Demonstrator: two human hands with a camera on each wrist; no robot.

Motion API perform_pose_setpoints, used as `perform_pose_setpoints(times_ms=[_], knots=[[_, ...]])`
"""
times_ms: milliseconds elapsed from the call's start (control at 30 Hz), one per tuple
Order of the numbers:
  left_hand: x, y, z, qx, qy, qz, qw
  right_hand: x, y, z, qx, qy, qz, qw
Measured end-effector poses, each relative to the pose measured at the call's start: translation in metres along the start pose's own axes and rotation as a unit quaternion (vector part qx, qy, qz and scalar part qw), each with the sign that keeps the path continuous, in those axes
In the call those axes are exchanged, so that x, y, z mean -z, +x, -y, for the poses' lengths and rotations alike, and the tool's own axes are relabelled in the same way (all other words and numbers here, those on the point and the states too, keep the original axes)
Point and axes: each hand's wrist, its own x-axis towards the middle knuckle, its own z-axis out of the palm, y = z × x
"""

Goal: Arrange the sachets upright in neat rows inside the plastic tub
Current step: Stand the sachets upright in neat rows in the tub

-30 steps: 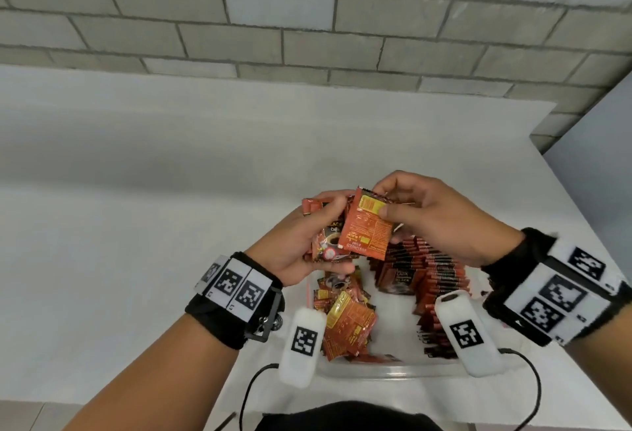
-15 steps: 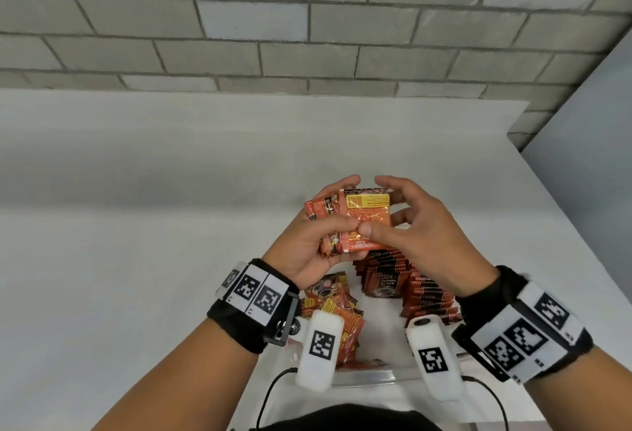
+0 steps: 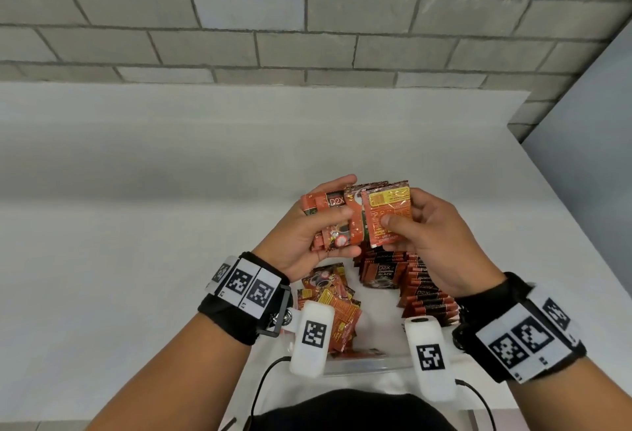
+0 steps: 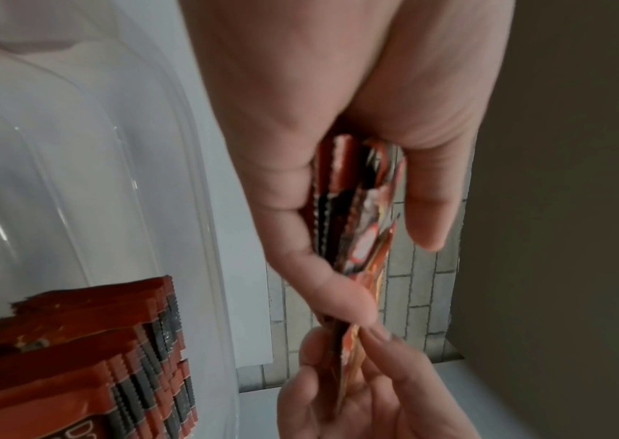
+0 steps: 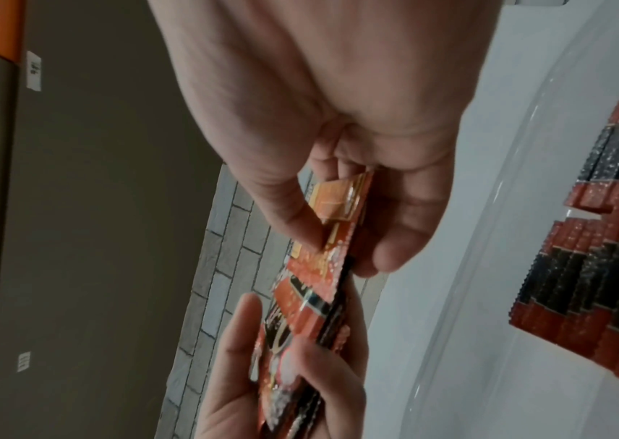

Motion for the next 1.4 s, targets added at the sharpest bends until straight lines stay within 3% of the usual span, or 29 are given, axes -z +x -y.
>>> perform_pose_setpoints(times_ms=[133,467,633,933,1100,1200,1333,1400], knots=[[0.003,0.000,0.002,0.032,-0.043,0.007,0.999,0.004,-0.003,-0.001,-0.003,0.022,-0.037,0.999],[-0.007,0.002,0.003,0.007,0.059,-0.018,0.998,0.008,-0.005,-0.002,-0.022,0.011,-0.019,1.000],[-0.004,0.002,0.000,0.044,-0.022,-0.010,0.999,0.012,-0.004,-0.001,-0.023,0.027,-0.034,0.999],[-0.009,0.002,0.004,-0.056,0.014,-0.029,0.998,0.007,-0.002,-0.003,-0.084,0.188,-0.021,0.978],[-0.013,0.004,0.006,-0.078,0.037,-0.052,0.995,0.004,0.000,0.002,-0.112,0.205,-0.009,0.972],[-0.012,0.005,0.004,-0.061,0.022,-0.051,0.997,0.006,0.002,0.005,-0.112,0.179,-0.013,0.977],[-0.009,0.006,0.002,-0.005,-0.076,-0.044,0.996,0.010,0.004,0.008,-0.110,0.182,-0.019,0.977],[-0.009,0.005,0.003,-0.021,-0.063,-0.038,0.997,0.010,0.003,0.007,-0.118,0.201,-0.013,0.972]])
